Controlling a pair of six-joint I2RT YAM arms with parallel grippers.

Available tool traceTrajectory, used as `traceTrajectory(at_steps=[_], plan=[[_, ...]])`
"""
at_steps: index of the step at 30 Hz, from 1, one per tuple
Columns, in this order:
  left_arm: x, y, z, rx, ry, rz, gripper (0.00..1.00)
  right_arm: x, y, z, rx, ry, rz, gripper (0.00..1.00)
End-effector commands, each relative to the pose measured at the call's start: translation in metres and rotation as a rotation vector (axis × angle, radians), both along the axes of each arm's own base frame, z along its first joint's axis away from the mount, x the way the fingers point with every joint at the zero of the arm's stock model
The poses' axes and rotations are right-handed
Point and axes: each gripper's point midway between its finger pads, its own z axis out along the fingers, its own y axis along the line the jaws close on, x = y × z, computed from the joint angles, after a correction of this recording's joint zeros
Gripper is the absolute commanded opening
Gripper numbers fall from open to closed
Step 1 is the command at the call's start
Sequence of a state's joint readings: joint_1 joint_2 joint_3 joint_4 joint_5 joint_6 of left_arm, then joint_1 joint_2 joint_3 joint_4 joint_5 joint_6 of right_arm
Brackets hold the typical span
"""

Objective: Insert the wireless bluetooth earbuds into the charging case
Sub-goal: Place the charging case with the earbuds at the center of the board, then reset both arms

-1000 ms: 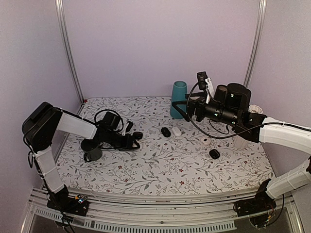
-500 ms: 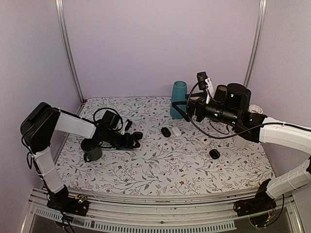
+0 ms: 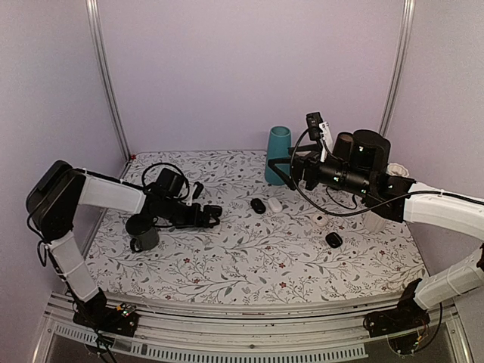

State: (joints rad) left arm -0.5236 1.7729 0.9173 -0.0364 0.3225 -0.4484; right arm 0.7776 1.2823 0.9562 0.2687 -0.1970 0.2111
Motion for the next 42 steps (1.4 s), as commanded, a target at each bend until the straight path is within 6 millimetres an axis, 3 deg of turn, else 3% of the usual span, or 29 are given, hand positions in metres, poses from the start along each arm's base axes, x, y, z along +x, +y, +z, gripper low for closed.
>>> traceTrajectory(at_steps=[1,9,15,24,33,39,42], plan=[[0.009,0.000,0.022,-0.011,-0.052,0.011,0.96,-0.003,-0.003,0.021,0.030,-0.033,0.008,0.99],[0.011,0.004,0.036,0.010,-0.082,0.029,0.96,-0.004,-0.004,0.019,0.028,-0.033,0.003,0.99],[0.013,0.003,0.057,0.005,-0.124,0.037,0.96,-0.003,-0.005,0.020,0.029,-0.038,-0.002,0.99],[0.017,0.003,0.114,-0.018,-0.255,0.044,0.96,-0.001,-0.008,0.021,0.029,-0.038,-0.022,0.99],[0.012,0.014,0.189,-0.111,-0.532,0.071,0.96,0.005,-0.018,0.014,0.024,-0.029,-0.085,0.99],[0.009,0.028,0.222,-0.141,-0.676,0.116,0.96,0.014,-0.038,0.005,0.022,-0.023,-0.202,0.99],[0.007,0.040,0.230,-0.131,-0.734,0.163,0.96,0.026,-0.060,-0.006,-0.003,-0.025,-0.309,0.99]])
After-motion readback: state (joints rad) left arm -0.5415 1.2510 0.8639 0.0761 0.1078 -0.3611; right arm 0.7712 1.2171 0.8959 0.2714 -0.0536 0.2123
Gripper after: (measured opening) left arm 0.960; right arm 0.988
